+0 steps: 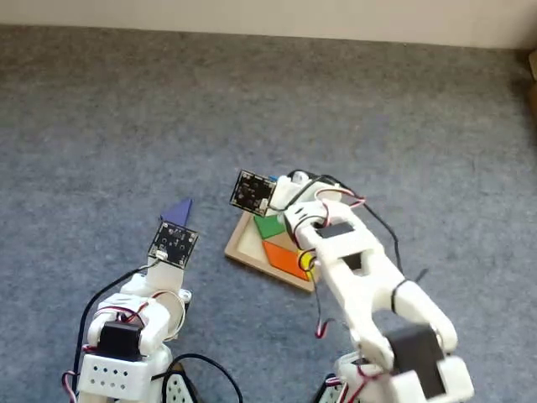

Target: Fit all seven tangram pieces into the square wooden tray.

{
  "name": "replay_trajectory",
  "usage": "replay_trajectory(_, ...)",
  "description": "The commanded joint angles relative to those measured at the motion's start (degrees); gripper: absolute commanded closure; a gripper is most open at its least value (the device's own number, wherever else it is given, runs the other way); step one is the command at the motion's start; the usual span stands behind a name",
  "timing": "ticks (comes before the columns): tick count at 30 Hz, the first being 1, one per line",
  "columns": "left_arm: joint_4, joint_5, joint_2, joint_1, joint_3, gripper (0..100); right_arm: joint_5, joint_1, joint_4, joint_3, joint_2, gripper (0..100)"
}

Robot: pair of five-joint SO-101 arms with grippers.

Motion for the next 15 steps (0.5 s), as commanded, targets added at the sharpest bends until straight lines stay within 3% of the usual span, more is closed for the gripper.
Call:
replay_trajectory(1,0.2,0.0,-3.1,0.5,1.2,95,4.0,-1.5,-10.4,-0.9,4.6,98.7)
replay_trajectory(5,0.2,0.0,-3.1,0.5,1.2,95,10.4,-2.9,-17.5,-0.1,7.6,98.7)
replay_trajectory(15,0.2,0.0,-3.1,0.5,1.2,95,10.2,-4.8,-18.4,5.9,2.3,98.1)
